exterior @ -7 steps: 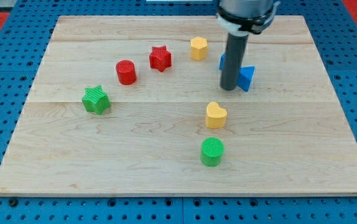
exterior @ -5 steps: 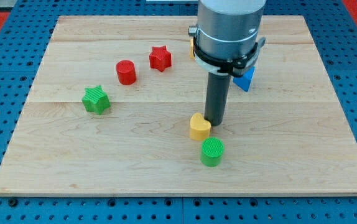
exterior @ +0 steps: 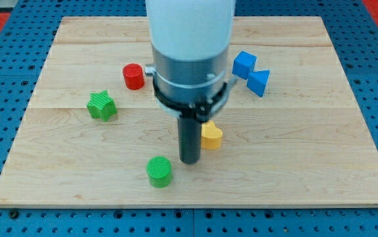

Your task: Move the green blocks towards the bottom left corner of the board

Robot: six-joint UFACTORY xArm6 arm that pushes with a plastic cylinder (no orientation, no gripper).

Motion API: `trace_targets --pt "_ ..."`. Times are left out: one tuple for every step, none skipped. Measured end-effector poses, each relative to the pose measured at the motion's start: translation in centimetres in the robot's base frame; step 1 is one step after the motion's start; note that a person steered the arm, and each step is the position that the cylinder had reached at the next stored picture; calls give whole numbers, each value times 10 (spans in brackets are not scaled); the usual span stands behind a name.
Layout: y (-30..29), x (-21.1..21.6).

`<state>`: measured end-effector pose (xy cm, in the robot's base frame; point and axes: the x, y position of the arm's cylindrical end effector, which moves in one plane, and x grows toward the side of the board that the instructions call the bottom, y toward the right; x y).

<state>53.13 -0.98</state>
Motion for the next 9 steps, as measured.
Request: trace_targets --pt "-25 -36" --pt "-47 -82" --pt "-115 -102" --pt "-190 -85" --pt "-237 -94" --pt "-272 -103" --pt "-268 -71" --pt "-171 -63" --pt "-163 -44"
